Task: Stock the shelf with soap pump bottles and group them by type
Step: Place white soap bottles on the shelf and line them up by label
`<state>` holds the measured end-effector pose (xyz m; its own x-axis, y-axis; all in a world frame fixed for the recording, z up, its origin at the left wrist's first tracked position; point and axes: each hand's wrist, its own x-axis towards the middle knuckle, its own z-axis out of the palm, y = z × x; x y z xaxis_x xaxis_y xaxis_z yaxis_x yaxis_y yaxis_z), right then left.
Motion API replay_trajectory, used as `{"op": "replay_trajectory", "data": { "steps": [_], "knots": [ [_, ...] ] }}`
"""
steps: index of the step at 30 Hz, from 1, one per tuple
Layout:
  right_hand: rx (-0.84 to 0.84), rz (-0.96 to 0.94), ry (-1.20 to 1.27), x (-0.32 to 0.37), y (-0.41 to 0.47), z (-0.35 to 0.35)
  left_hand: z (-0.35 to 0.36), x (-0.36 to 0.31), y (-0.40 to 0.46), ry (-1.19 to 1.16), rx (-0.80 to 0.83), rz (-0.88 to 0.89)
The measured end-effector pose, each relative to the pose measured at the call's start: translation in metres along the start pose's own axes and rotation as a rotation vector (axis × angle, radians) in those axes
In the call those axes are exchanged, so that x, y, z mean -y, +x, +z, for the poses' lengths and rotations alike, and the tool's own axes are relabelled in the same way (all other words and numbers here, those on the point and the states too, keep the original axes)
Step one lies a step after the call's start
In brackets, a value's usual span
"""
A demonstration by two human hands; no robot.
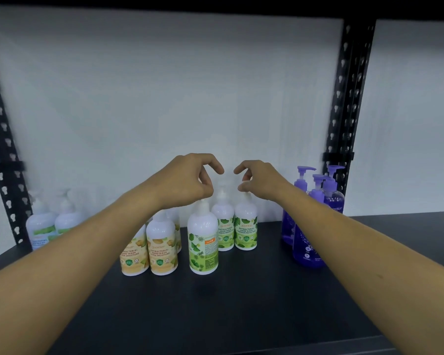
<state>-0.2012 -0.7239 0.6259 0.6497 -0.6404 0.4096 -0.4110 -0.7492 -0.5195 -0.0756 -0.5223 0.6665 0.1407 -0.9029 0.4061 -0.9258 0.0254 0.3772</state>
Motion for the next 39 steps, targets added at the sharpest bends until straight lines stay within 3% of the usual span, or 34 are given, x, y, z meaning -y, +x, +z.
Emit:
{"op": "replay_trajectory", "data": {
  "steps": [7,12,14,21,27,33,39],
  "knots": [
    [-0.030,0.030,-0.004,0.001,-0.010,-0.002,0.004,-0.003,0.001,0.007,0.008,-0.013],
    [-0.373,0.018,0.040,0.004,-0.047,0.012,0.006,-0.009,0.004,-0.008,0.000,-0.046],
    [-0.406,0.025,0.096,0.001,-0.070,0.024,0.008,-0.011,0.007,-0.023,-0.007,-0.077],
    [-0.149,0.252,0.074,-0.022,-0.121,0.066,0.018,-0.015,0.019,-0.081,0.004,-0.194],
    [0.230,0.381,-0.275,-0.034,-0.149,0.091,0.027,-0.017,0.026,-0.287,-0.022,-0.333],
    [0.255,0.342,-0.356,-0.037,-0.154,0.097,0.034,-0.015,0.024,-0.486,-0.046,-0.411],
    [0.240,0.336,-0.351,-0.039,-0.156,0.098,0.041,-0.009,0.024,-0.543,-0.080,-0.423]
  ]
}}
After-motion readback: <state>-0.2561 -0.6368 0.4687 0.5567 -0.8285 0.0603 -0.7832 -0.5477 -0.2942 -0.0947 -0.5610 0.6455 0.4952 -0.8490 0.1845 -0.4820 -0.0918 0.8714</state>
